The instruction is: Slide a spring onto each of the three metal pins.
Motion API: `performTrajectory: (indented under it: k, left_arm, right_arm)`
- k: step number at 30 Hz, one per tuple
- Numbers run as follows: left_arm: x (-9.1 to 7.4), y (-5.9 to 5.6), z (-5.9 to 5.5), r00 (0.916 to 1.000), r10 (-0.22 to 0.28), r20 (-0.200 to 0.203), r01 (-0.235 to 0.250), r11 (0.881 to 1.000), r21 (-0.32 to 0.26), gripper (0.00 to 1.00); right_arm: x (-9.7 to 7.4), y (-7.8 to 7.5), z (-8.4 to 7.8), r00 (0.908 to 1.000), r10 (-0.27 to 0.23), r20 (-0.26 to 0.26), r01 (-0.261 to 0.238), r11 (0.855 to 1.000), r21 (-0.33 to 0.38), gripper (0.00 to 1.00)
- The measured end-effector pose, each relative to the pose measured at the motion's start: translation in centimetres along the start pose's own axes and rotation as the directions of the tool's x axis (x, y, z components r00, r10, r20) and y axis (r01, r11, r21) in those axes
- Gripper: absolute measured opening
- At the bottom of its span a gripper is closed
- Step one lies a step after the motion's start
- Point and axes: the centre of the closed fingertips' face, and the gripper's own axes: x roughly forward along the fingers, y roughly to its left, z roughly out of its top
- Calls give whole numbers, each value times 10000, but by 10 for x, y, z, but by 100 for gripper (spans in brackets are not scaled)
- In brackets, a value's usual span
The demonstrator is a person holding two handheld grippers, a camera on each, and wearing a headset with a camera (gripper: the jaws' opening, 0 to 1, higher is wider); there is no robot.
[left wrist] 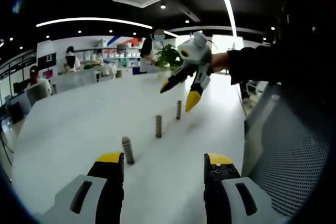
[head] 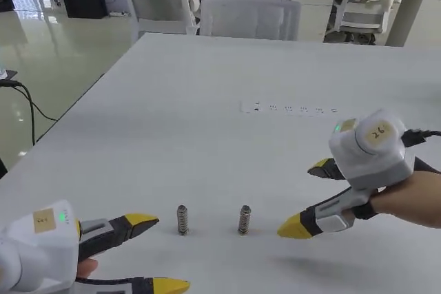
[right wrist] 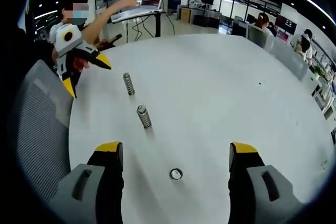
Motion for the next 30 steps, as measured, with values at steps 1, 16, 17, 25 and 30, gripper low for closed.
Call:
performTrajectory:
  k: [1,16,17,25,30]
  left_arm:
    - [0,0,0,10000,-3,1,3,10000,1,56]
    - [2,0,0,10000,-82,-3,82,10000,2,57]
    - [2,0,0,10000,-90,-7,90,10000,7,57]
    - [2,1,0,9999,-109,20,109,9999,-13,57]
    - [2,0,0,9999,-119,29,119,9999,-33,57]
  right_arm:
    - [-1,0,-1,10000,-29,37,29,10000,31,83]
    - [-14,15,-19,9991,-219,359,204,9989,422,83]
    - [-14,16,-21,9990,-224,375,208,9988,442,83]
    - [-21,25,-26,9960,-273,854,220,9978,618,82]
    - [-25,30,-31,9952,-338,923,277,9974,665,83]
